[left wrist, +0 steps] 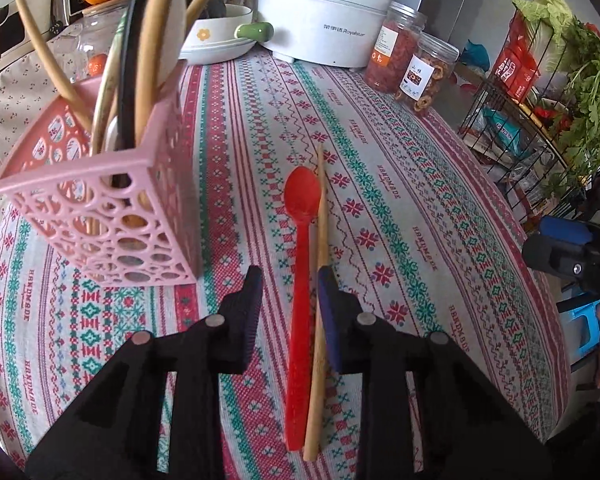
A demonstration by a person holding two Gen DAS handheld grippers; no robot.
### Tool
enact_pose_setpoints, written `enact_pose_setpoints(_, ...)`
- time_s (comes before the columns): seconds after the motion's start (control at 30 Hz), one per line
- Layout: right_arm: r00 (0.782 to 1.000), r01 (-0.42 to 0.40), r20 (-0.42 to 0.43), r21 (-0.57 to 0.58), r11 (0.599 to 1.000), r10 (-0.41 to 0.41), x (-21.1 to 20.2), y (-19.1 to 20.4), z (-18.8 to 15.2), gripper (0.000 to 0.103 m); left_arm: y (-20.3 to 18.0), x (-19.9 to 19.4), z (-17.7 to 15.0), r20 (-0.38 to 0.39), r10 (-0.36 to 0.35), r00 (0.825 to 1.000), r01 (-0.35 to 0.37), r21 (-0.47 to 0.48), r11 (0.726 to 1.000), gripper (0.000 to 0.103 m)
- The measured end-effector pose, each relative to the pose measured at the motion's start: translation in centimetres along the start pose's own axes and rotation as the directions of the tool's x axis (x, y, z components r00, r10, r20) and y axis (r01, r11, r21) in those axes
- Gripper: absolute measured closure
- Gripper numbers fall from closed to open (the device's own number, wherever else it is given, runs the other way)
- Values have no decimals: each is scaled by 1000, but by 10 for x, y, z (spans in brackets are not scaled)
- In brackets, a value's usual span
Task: Organize utensils
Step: 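Move both open tools toward the red spoon and last chopstick, then grasp the red plastic spoon with the left tool while the right tool grasps the last chopstick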
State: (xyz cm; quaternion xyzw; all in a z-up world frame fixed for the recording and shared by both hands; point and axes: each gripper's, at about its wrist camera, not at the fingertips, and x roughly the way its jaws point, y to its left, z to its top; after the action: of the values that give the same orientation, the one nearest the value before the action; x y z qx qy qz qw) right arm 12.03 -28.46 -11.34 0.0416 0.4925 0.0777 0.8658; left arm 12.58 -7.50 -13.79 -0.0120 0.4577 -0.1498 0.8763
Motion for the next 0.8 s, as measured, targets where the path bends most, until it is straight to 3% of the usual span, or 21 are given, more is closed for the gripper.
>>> enact_pose_setpoints(0.2, 999, 31, -11, 8, 999, -31, 7, -9, 5, 11, -3, 13, 0, 40, 56, 998, -56, 11, 998, 73)
enact_pose_setpoints(0.27, 999, 44, -2, 2, 999, -44, 7, -9, 8, 11, -3, 15, 0, 25, 59, 998, -60, 25, 998, 93)
enact_pose_setpoints(0.47, 997, 76, -9, -19, 997, -76, 10, -6, 10, 11, 6, 9, -8, -35, 63, 997, -61, 45, 997, 93)
enact_pose_setpoints(0.8, 998, 61, -18, -7, 998, -61, 5, -2, 4, 11, 34, -40, -62, -181, 68, 981, -60, 49, 997, 93)
